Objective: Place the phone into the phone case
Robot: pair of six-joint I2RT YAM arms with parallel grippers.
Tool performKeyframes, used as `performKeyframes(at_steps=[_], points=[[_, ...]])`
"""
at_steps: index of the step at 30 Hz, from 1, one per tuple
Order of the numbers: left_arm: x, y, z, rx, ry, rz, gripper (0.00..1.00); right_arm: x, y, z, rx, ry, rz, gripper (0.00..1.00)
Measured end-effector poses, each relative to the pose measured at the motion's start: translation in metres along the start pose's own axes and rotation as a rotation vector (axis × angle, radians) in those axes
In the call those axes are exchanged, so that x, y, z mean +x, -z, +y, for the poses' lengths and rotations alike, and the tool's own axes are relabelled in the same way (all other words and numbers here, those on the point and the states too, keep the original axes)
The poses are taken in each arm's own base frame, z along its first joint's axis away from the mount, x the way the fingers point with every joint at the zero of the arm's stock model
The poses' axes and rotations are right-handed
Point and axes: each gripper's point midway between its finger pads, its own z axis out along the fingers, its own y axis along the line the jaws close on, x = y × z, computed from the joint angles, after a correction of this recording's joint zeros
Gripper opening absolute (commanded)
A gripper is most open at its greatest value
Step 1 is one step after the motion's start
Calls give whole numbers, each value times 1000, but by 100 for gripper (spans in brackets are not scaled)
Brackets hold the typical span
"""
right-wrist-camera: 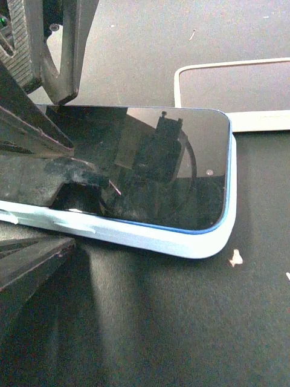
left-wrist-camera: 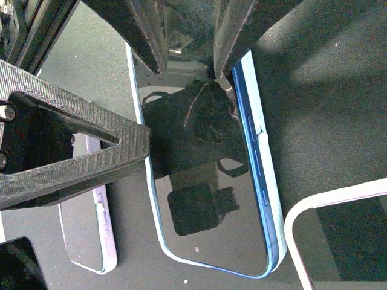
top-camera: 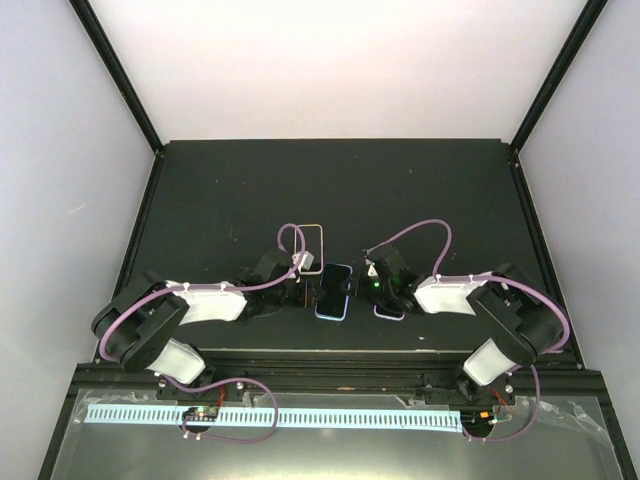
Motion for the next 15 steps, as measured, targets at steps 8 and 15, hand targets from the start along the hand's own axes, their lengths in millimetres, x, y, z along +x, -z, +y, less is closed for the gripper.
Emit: performKeyframes(at_steps=[8, 15], points=[[3, 2, 13, -47, 0, 2, 35, 1, -2, 3, -16, -26, 2, 38], [8, 4, 23, -82, 7, 14, 33, 1, -2, 4, -18, -31, 2, 38]])
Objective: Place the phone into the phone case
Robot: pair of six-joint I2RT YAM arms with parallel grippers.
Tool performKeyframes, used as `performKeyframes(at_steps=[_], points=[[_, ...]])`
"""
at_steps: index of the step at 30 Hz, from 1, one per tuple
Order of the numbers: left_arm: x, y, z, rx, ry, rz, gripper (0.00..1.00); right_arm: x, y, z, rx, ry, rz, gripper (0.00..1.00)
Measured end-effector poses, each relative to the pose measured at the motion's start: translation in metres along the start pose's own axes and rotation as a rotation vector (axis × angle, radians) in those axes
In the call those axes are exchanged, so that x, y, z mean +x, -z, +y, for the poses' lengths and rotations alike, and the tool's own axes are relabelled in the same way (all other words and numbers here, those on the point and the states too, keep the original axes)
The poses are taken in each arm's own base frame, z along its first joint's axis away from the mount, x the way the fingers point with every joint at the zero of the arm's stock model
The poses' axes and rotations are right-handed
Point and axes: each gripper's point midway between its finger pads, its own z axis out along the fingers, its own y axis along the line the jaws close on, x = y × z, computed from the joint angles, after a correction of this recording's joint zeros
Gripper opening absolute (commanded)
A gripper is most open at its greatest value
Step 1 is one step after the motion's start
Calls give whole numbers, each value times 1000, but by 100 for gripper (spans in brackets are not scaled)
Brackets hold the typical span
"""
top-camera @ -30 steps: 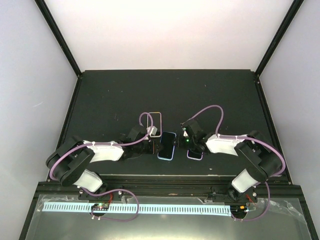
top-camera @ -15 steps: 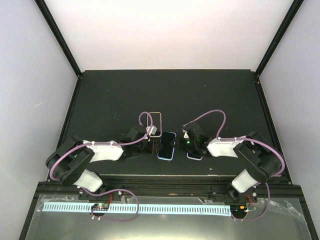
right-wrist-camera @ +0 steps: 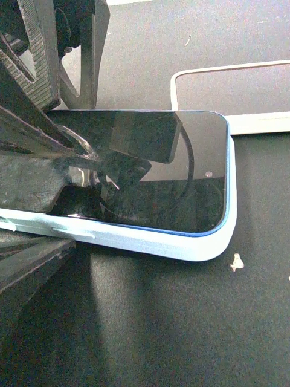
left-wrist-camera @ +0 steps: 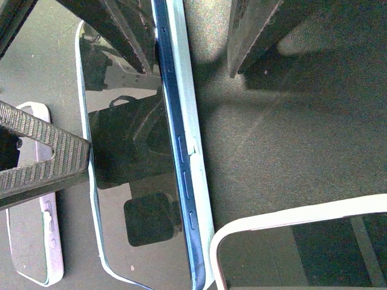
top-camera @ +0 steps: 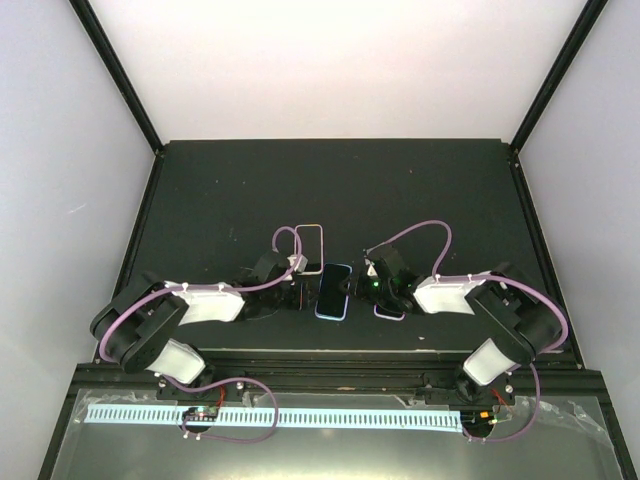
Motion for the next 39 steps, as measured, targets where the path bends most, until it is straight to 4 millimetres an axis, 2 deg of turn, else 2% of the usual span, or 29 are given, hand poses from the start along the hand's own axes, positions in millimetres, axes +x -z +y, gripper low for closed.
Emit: performKeyframes(at_steps=[4, 10, 27, 39], points=[[0, 0, -1, 11, -2, -3, 23, -1, -2, 2, -10, -3, -2, 38], [1, 0, -5, 48, -8, -12, 15, -1, -2, 4, -22, -12, -1, 38], [3, 2, -6, 85, -4, -35, 13, 0, 2, 24, -165, -81, 2, 38], [3, 2, -5, 87, 12, -35, 13, 3, 0, 24, -186, -97, 16, 16]])
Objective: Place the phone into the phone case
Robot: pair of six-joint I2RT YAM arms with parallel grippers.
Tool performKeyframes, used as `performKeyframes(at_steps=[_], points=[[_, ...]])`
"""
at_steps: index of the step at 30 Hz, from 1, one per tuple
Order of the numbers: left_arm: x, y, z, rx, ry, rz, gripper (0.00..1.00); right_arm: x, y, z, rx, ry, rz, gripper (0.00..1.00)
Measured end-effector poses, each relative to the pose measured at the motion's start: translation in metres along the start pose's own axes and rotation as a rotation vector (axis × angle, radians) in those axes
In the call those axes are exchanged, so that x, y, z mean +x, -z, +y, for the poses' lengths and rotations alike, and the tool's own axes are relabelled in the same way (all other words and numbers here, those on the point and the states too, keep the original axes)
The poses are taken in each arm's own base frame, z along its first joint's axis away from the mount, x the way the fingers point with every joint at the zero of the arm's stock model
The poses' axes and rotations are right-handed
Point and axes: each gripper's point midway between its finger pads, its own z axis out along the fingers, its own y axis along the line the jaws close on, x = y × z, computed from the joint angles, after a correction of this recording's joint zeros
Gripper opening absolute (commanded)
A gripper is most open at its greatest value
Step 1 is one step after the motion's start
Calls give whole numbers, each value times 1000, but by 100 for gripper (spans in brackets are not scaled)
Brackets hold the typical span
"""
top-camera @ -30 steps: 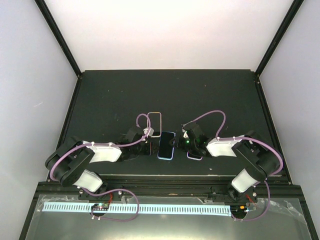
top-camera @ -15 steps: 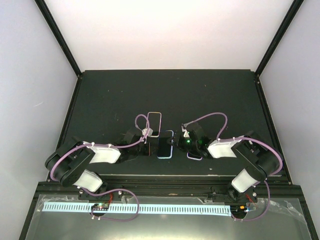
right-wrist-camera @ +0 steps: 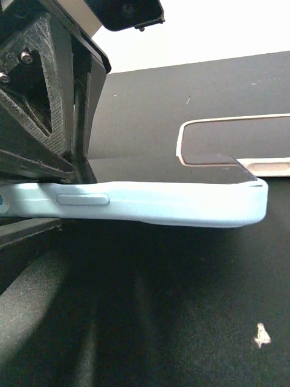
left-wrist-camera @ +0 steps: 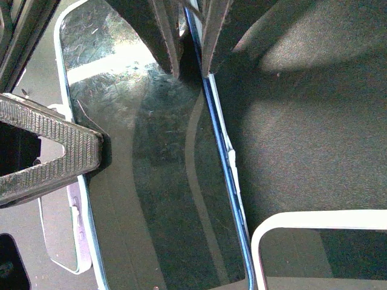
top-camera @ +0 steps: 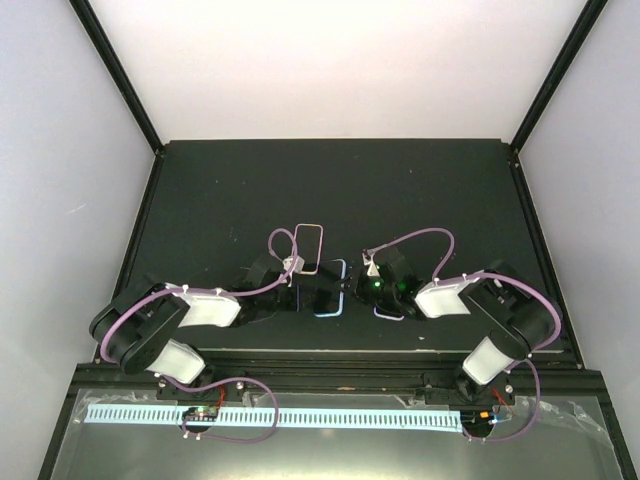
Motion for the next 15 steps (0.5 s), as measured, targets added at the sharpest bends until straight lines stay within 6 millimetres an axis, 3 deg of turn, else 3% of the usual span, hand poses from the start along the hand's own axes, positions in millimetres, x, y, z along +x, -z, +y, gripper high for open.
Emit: performKeyframes(at_steps=[8, 15], points=[[0, 1, 0, 6, 22, -1, 19, 0, 0, 4, -18, 8, 6, 3], [4, 17, -11, 52, 37, 7, 47, 6, 5, 12, -35, 54, 25, 1]])
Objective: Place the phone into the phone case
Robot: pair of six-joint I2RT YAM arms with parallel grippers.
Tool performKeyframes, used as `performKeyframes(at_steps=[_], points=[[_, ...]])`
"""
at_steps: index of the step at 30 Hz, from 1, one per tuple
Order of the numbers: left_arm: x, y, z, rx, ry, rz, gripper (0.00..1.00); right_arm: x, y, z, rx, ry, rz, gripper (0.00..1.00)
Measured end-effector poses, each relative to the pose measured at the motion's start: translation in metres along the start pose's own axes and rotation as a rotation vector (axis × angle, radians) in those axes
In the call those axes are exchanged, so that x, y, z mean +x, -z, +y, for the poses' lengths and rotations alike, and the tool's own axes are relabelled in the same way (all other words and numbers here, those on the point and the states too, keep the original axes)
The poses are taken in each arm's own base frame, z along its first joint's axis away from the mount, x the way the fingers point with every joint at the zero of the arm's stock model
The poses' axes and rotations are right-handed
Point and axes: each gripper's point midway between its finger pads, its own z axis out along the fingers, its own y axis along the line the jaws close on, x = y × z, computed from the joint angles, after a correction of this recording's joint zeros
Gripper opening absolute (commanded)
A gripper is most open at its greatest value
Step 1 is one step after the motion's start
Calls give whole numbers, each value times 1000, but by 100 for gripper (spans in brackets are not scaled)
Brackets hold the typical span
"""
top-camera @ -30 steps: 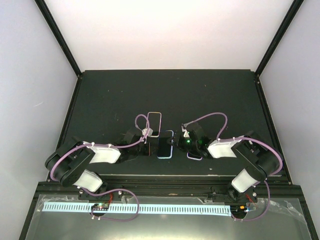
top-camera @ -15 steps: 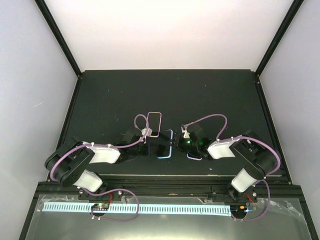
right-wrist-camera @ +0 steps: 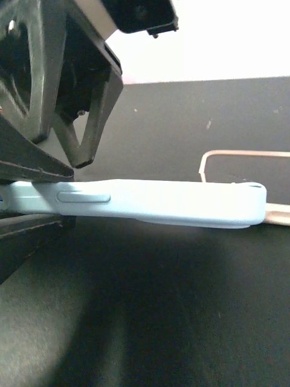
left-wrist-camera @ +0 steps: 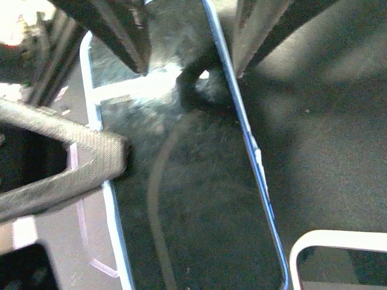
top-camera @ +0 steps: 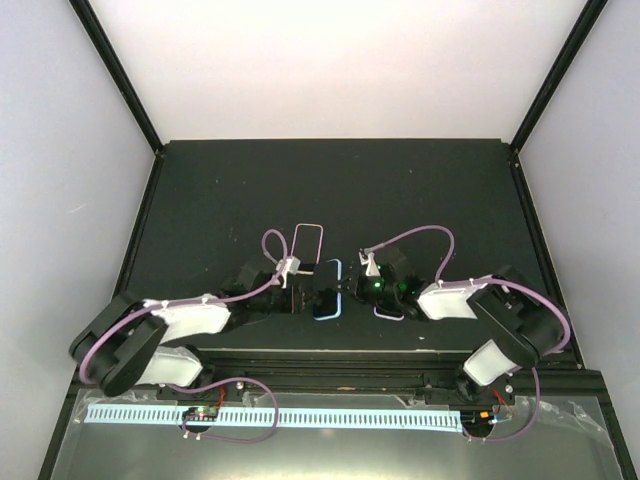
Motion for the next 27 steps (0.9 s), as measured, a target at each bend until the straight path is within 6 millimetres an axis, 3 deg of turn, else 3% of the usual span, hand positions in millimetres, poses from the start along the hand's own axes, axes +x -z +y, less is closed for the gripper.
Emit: performKeyframes(at_steps=[5, 8, 12, 21, 23, 27], points=[[-25, 35, -30, 88, -30, -106, 65, 4, 15, 26, -79, 74, 8, 1], [-42, 64, -43, 135, -44, -186, 81, 5, 31, 51, -153, 138, 0, 1], [-57, 102, -63, 220, -83, -284, 87, 9, 56, 86, -264, 221, -9, 1], [-52, 151, -126, 495, -175, -315, 83, 33, 118, 144, -519, 347, -11, 1], [-52, 164, -145, 589, -185, -313, 81, 36, 127, 154, -567, 358, -8, 1], [-52, 175, -160, 664, -202, -310, 77, 43, 137, 165, -634, 357, 13, 1]])
